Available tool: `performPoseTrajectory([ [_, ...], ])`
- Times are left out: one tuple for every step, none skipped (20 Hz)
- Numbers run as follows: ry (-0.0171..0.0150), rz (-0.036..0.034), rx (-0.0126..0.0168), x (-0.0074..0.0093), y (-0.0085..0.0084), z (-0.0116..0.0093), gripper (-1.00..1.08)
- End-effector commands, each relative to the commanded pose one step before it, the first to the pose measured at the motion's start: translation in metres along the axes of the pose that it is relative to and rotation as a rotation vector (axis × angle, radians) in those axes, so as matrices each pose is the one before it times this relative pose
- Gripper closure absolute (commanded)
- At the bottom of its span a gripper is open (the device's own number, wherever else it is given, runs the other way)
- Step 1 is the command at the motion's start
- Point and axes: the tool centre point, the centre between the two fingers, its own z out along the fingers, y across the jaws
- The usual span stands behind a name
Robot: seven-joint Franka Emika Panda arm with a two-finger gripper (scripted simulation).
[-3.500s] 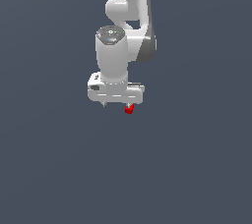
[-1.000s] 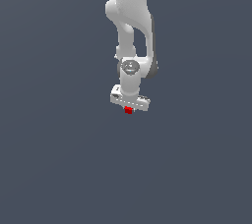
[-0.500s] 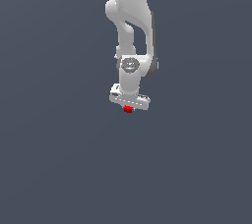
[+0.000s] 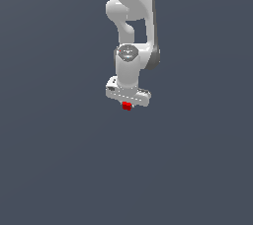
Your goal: Pick up the red cube and move it to a goal position.
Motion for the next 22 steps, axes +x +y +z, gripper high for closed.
performPoseTrajectory([
  [0.00093, 0.00012, 0.00027, 0.00791, 0.00177, -0.02355, 1.08],
  [0.0, 0.0, 0.0, 0.00347, 0.00071, -0.00996, 1.08],
  [0.0, 0.0, 0.0, 0.00342, 0.00069, -0.0097, 1.08],
  [0.0, 0.0, 0.0, 0.0033, 0.00065, -0.00929, 1.08],
  [0.0, 0.0, 0.0, 0.00317, 0.0006, -0.00882, 1.08],
  [0.0, 0.0, 0.0, 0.00303, 0.00055, -0.00829, 1.08],
  [0.00049, 0.00048, -0.0001, 0.00288, 0.00074, -0.008, 1.08],
  [0.0, 0.0, 0.0, 0.00273, 0.00045, -0.00721, 1.08],
  [0.0, 0.0, 0.0, 0.00257, 0.0004, -0.00668, 1.08],
  [0.0, 0.0, 0.0, 0.0024, 0.00036, -0.00616, 1.08],
  [0.0, 0.0, 0.0, 0.00223, 0.00032, -0.00564, 1.08],
  [0.0, 0.0, 0.0, 0.00206, 0.00028, -0.00512, 1.08],
  [0.0, 0.0, 0.0, 0.00189, 0.00024, -0.0046, 1.08],
  [0.0, 0.0, 0.0, 0.00171, 0.0002, -0.00407, 1.08],
  [0.0, 0.0, 0.0, 0.00154, 0.00016, -0.00355, 1.08],
  [0.0, 0.0, 0.0, 0.00137, 0.00012, -0.00303, 1.08],
  [0.0, 0.0, 0.0, 0.0012, 0.00009, -0.00252, 1.08],
  [0.0, 0.0, 0.0, 0.00101, 0.00005, -0.00202, 1.08],
  [0.0, 0.0, 0.0, 0.00081, 0.00003, -0.00153, 1.08],
  [0.0, 0.0, 0.0, 0.0006, 0.00001, -0.00107, 1.08],
  [0.0, 0.0, 0.0, 0.00036, 0.0, -0.00062, 1.08],
  [0.0, 0.0, 0.0, 0.00012, 0.0, -0.0002, 1.08],
])
